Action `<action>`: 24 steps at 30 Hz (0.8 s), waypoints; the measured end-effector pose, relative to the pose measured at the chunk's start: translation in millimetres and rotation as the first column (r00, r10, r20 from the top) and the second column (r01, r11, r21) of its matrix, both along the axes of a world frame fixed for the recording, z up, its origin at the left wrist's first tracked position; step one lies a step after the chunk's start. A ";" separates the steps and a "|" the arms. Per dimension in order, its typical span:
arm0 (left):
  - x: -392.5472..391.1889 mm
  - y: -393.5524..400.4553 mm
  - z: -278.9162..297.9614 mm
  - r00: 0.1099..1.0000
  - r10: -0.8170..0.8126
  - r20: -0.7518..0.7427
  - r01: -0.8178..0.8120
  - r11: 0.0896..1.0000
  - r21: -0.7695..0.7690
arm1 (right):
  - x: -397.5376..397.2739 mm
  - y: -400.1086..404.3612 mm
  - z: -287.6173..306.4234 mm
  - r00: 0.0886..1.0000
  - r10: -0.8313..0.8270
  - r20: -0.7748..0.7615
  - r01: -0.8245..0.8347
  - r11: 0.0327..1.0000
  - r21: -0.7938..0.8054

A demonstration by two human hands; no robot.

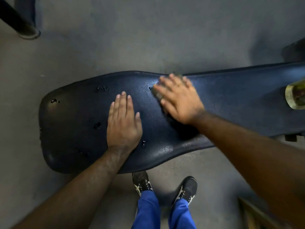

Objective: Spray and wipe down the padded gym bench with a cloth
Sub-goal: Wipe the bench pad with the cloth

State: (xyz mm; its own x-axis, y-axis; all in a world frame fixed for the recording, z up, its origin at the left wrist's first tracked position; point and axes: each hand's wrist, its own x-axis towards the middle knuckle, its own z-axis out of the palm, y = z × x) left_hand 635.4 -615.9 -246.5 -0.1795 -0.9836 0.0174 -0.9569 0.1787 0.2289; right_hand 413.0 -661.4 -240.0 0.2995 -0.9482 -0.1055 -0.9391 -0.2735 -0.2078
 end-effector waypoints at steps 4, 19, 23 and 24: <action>1.0 -1.0 -1.1 1.000 -0.007 0.008 0.007 1.000 -0.028 | 54.7 -13.7 0.3 0.951 -0.308 0.016 0.308 0.951 0.009; 2.3 -0.9 -4.9 0.998 0.005 -0.057 -0.006 1.000 -0.028 | 22.9 11.7 0.8 0.897 -0.442 0.011 0.441 0.896 0.041; 3.1 -1.4 -0.7 0.995 0.003 -0.103 -0.005 1.000 -0.022 | 49.7 58.3 3.1 0.994 0.082 0.077 -0.084 0.996 0.023; 4.6 -0.9 0.5 0.990 0.011 -0.137 -0.013 1.000 -0.012 | 34.0 56.0 3.1 0.991 0.114 0.070 -0.115 0.993 0.011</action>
State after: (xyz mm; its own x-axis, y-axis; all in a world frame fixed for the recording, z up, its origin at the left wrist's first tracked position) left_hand 640.0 -616.8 -246.0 -0.1630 -0.9852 0.0537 -0.9187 0.1714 0.3557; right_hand 447.0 -605.5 -236.9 0.4128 -0.9059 -0.0944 -0.8852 -0.3746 -0.2761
